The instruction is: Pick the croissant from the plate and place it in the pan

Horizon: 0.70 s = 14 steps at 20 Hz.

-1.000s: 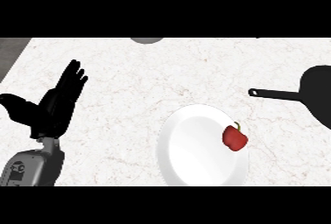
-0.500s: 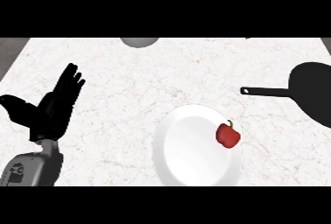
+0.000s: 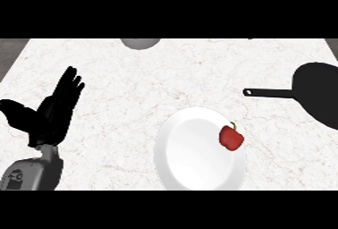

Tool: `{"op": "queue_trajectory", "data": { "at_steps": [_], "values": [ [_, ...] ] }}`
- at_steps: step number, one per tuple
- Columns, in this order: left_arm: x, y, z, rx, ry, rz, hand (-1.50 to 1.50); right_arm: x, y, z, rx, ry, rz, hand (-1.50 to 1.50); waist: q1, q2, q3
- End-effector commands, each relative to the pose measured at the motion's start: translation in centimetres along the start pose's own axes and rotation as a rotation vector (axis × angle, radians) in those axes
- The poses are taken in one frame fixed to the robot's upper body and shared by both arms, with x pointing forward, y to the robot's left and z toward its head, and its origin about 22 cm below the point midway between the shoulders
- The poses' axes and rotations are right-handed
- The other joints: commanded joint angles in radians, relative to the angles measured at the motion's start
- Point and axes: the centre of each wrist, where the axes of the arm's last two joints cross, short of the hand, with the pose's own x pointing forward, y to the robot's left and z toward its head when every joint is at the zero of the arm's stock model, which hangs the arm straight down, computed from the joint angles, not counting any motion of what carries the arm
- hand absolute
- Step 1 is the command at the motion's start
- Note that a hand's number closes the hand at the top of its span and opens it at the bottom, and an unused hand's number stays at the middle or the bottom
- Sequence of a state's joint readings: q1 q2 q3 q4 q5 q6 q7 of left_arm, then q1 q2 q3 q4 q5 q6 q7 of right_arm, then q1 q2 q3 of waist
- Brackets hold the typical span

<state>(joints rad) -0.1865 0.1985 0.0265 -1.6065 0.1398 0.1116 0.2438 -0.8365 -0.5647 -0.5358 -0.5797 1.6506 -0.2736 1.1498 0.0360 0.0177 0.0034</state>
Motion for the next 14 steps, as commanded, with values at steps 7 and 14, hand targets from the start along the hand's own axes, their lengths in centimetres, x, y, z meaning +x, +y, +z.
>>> {"op": "queue_trajectory", "data": {
  "at_steps": [7, 14],
  "values": [
    [-0.1, 0.0, 0.0, -0.014, 0.009, 0.016, 0.0, -3.7, 5.5, 0.0, 0.162, 0.425, -0.185, -1.5, 0.007, 0.005, 0.003],
    [-1.1, 0.9, 0.0, 0.018, 0.007, -0.004, 0.0, -4.9, 7.4, 0.8, 0.149, 0.369, -0.339, -1.5, -0.005, -0.004, -0.001]
  ]
}}
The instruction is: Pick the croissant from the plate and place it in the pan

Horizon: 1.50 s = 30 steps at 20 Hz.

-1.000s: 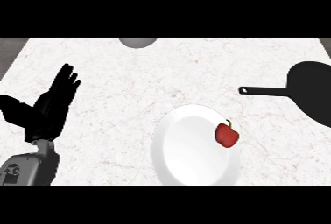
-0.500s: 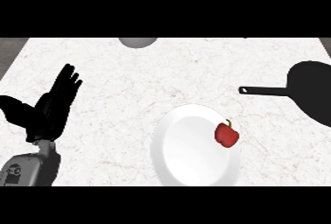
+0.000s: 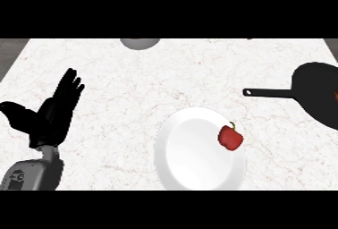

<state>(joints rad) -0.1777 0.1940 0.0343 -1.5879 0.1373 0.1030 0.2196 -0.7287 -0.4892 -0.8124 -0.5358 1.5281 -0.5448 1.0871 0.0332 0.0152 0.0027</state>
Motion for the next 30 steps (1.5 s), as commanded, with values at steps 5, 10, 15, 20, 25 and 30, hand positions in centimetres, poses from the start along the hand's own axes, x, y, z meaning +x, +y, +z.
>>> {"op": "queue_trajectory", "data": {
  "at_steps": [5, 10, 15, 20, 25, 30],
  "values": [
    [-0.9, -0.4, 0.1, -0.006, 0.029, -0.001, 0.0, -0.2, -0.2, 0.9, -0.186, 0.073, -0.418, -1.5, -0.012, -0.006, -0.002],
    [-0.2, 0.1, 0.2, 0.018, 0.024, -0.01, 0.0, -0.1, -0.5, 4.0, -0.215, 0.095, -0.66, -1.5, -0.031, -0.021, -0.004],
    [-0.1, 1.5, 0.6, 0.041, 0.054, -0.01, 0.0, -3.8, 1.3, 9.0, -0.217, 0.058, -0.777, -1.5, -0.053, -0.03, -0.005],
    [-0.9, 2.2, 0.3, 0.05, 0.017, 0.0, 0.0, -5.1, 0.5, 12.8, -0.152, -0.017, -0.897, -1.5, -0.045, -0.03, -0.005],
    [-0.9, 1.4, 0.4, 0.027, 0.044, -0.006, 0.0, -8.8, -0.5, 13.1, -0.161, -0.075, -0.898, -1.5, -0.041, -0.027, -0.005],
    [-0.4, 1.5, -0.4, 0.038, 0.027, -0.002, 0.0, -10.5, -2.4, 13.6, -0.172, -0.075, -0.88, -1.5, -0.039, -0.02, -0.004]
  ]
}}
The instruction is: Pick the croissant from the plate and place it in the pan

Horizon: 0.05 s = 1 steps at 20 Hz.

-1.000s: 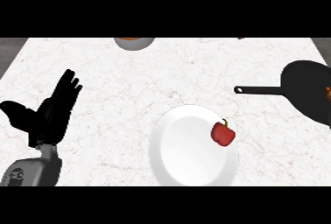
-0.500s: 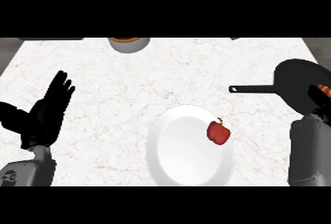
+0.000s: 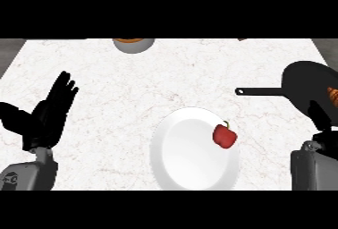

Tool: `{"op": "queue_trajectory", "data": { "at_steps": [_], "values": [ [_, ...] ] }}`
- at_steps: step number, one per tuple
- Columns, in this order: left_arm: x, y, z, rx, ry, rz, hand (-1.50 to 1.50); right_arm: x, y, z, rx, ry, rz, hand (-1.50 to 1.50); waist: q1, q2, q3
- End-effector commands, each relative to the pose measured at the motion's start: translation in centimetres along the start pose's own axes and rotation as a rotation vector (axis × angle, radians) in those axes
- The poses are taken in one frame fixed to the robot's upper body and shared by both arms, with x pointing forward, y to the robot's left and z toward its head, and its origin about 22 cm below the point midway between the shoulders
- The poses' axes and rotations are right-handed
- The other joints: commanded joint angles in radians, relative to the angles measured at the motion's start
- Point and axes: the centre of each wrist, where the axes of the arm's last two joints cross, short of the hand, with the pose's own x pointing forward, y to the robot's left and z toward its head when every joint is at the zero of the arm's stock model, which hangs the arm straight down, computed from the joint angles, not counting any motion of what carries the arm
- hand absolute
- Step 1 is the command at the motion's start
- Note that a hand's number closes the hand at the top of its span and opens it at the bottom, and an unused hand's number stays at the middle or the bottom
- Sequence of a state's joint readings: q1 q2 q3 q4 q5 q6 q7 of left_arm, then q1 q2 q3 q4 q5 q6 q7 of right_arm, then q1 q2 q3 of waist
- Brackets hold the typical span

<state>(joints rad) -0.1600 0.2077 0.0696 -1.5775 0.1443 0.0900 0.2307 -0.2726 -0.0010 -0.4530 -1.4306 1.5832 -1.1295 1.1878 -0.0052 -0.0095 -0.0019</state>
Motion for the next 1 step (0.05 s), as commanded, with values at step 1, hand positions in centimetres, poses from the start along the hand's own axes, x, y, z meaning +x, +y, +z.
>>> {"op": "queue_trajectory", "data": {
  "at_steps": [1],
  "values": [
    [0.07, -0.16, 0.37, -0.001, -0.001, -0.001, 0.0, -0.7, -1.76, 1.25, 0.007, 0.117, -0.07, -1.5, 0.013, 0.004, 0.001]
  ]
}}
